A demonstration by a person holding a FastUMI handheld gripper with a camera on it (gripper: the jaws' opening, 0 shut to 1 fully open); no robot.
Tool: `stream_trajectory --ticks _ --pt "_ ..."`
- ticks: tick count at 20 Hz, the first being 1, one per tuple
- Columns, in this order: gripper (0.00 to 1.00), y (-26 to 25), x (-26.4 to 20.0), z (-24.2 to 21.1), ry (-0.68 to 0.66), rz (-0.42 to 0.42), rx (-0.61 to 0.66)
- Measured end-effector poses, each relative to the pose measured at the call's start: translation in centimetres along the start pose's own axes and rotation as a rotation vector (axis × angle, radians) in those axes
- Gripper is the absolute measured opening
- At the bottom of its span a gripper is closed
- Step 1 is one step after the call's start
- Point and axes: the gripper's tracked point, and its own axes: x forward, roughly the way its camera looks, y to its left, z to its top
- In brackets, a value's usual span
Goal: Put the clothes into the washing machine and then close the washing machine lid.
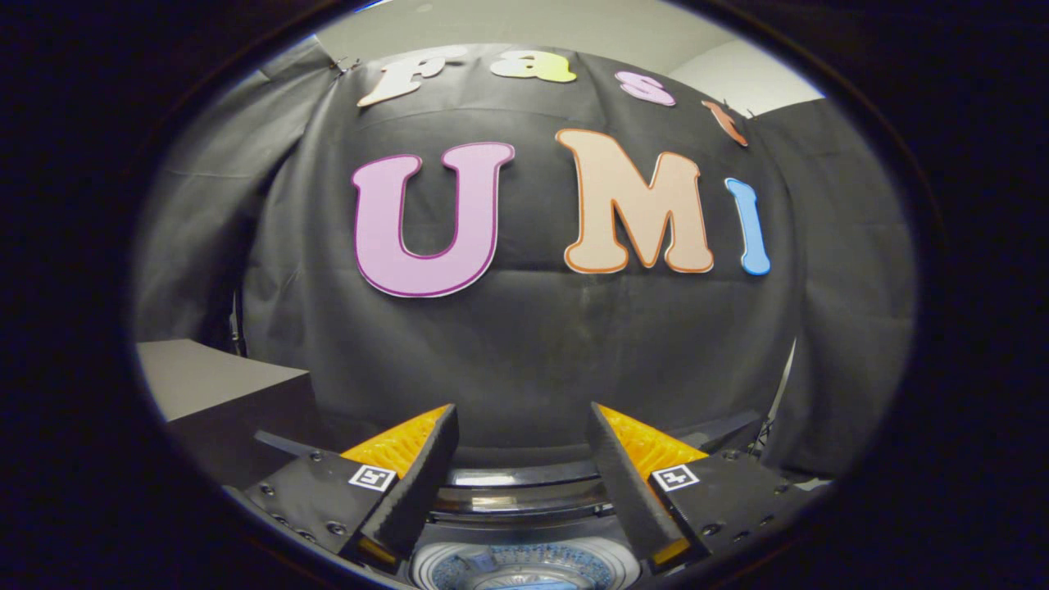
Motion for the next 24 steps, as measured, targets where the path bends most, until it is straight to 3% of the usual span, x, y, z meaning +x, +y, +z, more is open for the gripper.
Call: stream_trajectory --ticks 20,24 --pt "0.97 -0.3 -0.4 -0.9 0.044 -0.015 0.006" --pt "0.97 -0.4 -0.5 -2.0 0.114 -0.030 0.124"
